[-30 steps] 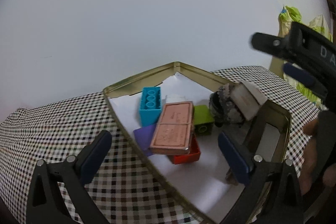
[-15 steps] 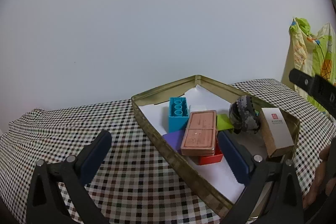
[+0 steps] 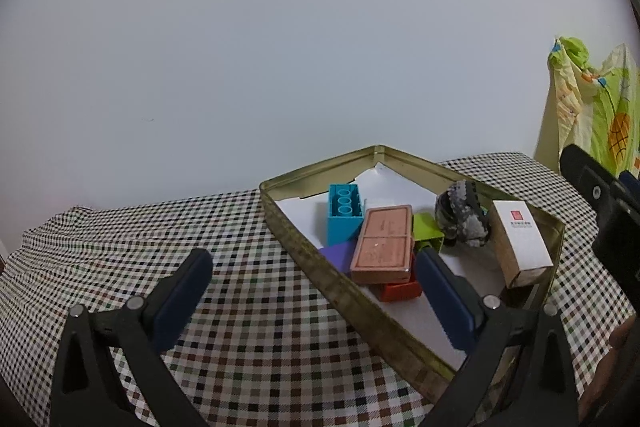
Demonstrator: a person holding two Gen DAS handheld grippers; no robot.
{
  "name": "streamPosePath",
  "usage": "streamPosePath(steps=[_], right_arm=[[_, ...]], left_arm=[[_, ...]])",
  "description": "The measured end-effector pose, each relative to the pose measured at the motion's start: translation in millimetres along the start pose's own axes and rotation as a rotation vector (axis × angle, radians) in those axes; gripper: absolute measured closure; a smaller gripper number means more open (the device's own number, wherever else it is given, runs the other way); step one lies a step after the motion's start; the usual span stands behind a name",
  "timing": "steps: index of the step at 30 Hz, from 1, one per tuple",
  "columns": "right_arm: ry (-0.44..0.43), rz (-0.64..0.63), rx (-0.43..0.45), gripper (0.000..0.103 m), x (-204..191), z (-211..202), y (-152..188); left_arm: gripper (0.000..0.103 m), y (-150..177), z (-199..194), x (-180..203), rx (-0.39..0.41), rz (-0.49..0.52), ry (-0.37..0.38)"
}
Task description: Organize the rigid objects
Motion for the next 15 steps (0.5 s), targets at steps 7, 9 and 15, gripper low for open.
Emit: streamPosePath(steps=[7,9,15], right_arm=[[0.02,0.037,-0.001,0.009,4.3,-1.3,-1.3],[0.03,0.035,0.017,0.009,3.0,-6.1,-2.8],[0.039,-0.017,0.077,0.009,-10.1,-21.9,-8.1]], left_arm=[[0.0,3.7,-16.4,1.4,0.032,0.021,0.017],[0.0,5.3,-20.8,0.4,0.038,0.025,0.018],[0.0,2.5,-27.4,-3.8,0.071,0.019,0.022]])
Point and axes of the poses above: each gripper's, at about its wrist camera, not at the fingertips, and z roughly the way its jaws point, x to its right, y to its underside, the point moved 9 cm from there along z, roughly the way its jaws point, and after that the axes turned 3 degrees about -x, right-handed, at the moved point
